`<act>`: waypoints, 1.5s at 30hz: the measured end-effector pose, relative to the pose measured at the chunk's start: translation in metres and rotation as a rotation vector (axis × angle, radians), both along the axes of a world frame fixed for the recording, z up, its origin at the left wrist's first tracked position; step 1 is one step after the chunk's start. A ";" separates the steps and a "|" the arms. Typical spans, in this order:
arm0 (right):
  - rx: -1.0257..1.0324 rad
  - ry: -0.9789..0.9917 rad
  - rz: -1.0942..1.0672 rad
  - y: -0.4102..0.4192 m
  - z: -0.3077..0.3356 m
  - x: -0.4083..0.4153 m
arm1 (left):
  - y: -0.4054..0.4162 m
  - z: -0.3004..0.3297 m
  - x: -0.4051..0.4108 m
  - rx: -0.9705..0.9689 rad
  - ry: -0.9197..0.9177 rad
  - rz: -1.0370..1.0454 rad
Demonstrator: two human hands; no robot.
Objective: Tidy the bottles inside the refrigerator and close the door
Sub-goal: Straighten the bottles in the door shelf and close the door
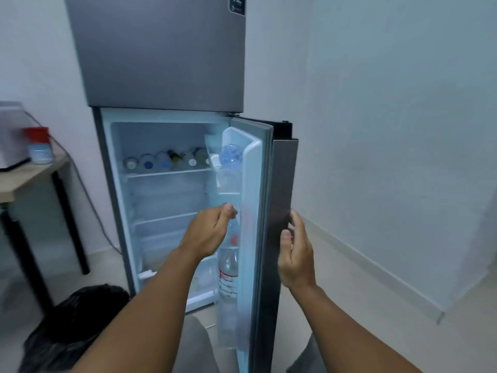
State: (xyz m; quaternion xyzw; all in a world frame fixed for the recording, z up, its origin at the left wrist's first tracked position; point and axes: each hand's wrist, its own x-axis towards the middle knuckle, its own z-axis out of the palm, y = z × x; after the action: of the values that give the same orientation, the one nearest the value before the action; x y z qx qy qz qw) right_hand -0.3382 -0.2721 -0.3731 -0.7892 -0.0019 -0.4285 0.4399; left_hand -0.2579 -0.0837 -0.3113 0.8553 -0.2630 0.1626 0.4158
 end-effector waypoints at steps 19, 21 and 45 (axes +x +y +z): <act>-0.222 0.345 0.188 0.015 0.004 0.052 | 0.035 -0.010 -0.020 -0.146 0.059 0.540; -0.251 0.378 0.183 0.017 0.006 0.064 | 0.044 -0.011 -0.014 -0.074 -0.106 0.558; -0.586 0.077 0.104 0.036 0.040 0.317 | 0.074 -0.001 0.185 0.787 -0.577 0.747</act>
State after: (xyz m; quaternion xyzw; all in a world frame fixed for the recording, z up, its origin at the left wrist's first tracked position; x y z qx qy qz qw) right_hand -0.0214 -0.2365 -0.3327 -0.8970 -0.1493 -0.3564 0.2146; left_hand -0.0729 -0.0099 -0.3126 0.9005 -0.0879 0.4128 -0.1043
